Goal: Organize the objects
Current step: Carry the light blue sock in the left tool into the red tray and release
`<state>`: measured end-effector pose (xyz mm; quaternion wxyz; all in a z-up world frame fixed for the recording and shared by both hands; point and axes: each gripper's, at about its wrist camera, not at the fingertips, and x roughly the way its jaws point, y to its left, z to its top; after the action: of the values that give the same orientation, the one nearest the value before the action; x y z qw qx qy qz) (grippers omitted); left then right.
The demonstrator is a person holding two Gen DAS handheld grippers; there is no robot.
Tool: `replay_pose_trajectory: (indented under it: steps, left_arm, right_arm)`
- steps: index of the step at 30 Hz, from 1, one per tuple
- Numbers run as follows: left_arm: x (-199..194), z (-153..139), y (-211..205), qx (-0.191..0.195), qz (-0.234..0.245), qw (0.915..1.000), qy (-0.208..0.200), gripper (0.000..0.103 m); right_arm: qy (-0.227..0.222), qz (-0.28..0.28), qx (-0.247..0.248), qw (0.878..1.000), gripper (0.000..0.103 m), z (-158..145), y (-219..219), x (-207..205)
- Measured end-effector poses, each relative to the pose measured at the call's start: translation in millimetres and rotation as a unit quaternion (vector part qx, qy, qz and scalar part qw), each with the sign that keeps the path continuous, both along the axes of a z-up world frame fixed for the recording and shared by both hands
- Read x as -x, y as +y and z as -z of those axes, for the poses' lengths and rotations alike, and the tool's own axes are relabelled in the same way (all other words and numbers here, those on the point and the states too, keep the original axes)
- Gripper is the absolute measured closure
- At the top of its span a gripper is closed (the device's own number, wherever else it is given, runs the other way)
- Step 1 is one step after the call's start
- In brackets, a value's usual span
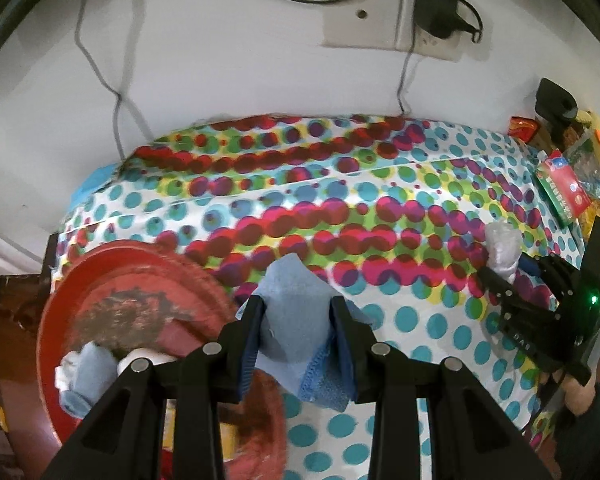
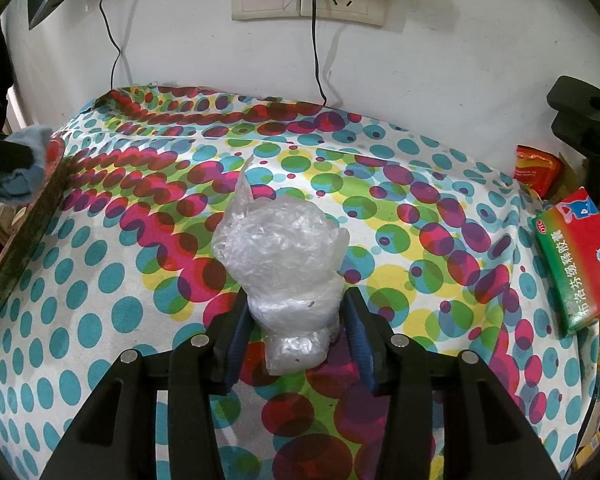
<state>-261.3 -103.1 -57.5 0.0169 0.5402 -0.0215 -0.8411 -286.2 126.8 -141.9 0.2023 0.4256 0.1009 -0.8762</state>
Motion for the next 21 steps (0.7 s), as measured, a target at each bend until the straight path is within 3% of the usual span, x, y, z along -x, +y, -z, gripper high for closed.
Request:
replay_pose_trajectory:
  steps: [8,21]
  left_arm:
    - [-13.2,-15.1,-41.8,0.005,-0.03,0.9995,0.006,0.069]
    - [-30.0,-14.3,-108.7,0.013,-0.074,0.9971,-0.005,0.069]
  right_arm:
    - [0.0,0.0,-0.001,1.0,0.059,-0.1,1.0,-0.2]
    - [0.001,0.0,-0.003,1.0,0.056,-0.2,0.7,-0.2]
